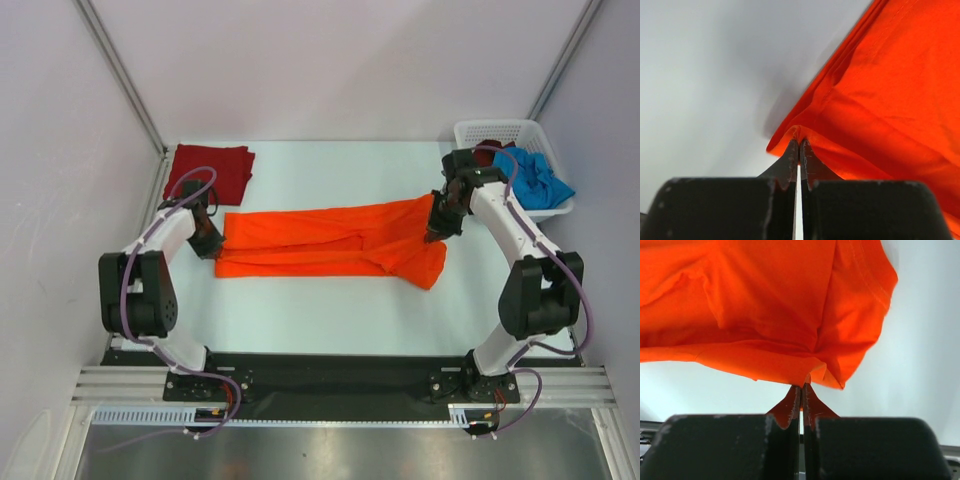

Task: Fold and stack the t-shirts
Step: Fold the tshirt

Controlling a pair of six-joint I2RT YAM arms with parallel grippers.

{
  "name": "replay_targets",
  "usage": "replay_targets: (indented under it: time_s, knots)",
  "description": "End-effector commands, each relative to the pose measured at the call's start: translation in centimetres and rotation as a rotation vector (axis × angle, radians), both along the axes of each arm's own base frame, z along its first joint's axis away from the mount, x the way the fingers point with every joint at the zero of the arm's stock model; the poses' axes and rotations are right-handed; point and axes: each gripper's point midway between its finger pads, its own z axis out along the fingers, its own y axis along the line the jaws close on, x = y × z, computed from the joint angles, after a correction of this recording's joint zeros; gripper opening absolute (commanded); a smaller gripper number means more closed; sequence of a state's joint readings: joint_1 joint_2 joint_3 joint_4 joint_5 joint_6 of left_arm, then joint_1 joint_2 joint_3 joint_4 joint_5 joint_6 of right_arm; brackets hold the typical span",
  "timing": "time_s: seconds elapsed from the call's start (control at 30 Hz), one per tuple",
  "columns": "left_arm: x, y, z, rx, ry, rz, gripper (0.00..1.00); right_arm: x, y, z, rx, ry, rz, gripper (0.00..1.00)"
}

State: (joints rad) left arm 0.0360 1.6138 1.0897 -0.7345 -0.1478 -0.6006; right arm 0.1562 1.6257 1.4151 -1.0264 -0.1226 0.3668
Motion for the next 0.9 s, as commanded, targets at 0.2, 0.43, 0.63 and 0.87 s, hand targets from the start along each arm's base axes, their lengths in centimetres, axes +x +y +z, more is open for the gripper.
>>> replay_targets:
  time_s: [0.2,0.43,0.63,0.87]
  knots:
    - [3.7,-0.2,-0.3,0.014,0.004,-0.049,0.0,3.5,-0.2,-0.9,0.017,-0.011,0.028,0.0]
    - [5.0,0.0,-0.2,0.039,0.019,-0.071,0.0,4.8,-0.3,-0.8,0.03,-0.031,0.014,0.0]
    - [5.2,-0.1,-0.8,0.036,0.042,-0.074,0.0,6.0,-0.5,-0.4,0.041,-0.04,0.008,0.0]
    - [5.1,-0.1,-1.8,0.034,0.067,-0.071,0.0,6.6,-0.4,-2.0,0.042,-0.012,0.011,0.0]
